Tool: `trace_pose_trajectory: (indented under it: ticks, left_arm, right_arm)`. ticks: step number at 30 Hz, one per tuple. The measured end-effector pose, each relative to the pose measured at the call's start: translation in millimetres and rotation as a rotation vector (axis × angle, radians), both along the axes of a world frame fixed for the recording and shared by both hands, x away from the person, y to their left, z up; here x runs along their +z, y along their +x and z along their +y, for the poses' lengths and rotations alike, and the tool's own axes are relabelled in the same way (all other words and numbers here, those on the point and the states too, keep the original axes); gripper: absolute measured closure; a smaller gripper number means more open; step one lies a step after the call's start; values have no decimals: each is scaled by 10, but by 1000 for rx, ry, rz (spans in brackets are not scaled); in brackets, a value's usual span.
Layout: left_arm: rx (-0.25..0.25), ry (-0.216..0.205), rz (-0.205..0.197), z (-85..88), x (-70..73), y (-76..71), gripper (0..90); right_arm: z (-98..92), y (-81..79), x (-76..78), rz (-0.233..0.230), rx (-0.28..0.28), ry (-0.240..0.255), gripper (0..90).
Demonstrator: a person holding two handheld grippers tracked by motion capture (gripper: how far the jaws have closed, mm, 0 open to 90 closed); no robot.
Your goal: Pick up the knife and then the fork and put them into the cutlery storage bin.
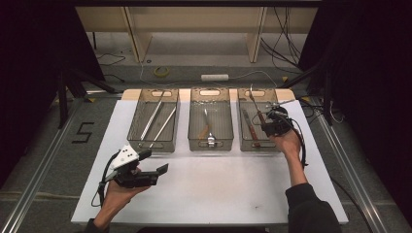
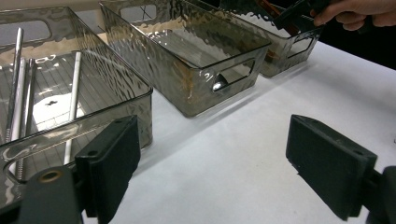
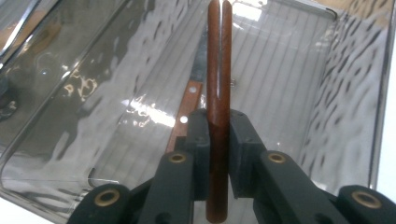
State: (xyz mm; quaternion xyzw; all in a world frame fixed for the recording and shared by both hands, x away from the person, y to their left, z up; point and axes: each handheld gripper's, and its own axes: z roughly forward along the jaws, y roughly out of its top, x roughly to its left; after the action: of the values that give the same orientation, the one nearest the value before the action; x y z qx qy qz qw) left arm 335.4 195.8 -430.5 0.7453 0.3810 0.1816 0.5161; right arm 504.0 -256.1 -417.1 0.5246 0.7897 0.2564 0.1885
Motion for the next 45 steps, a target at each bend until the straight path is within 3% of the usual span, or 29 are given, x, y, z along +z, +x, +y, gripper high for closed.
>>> trace_pose_trajectory:
  ticks: [7,10,12,23,29,37,43,45]
  left_arm:
    - [2,2,3,-1,-2,-2,173]
    - [2,-2,3,0,2,1,171]
    - [3,0,5,-1,-2,1,171]
    - [-3,-13,10,7,0,5,169]
    - [-2,-28,18,12,-3,11,169]
    - [0,-36,23,23,-1,12,168]
    - [1,-43,32,25,-12,19,168]
    - [0,-42,32,24,-8,18,168]
  right_arm:
    - [-21,4,-18,20,-26,17,803]
    - [-26,-5,8,14,-29,39,744]
    - [-44,-13,35,13,-19,75,711]
    - [-48,-174,98,-30,47,95,633]
    - [-15,-268,111,-39,81,131,534]
    - [125,-494,208,-99,145,191,429]
    - [198,-760,158,-153,173,279,370]
    - [218,-836,127,-148,180,294,353]
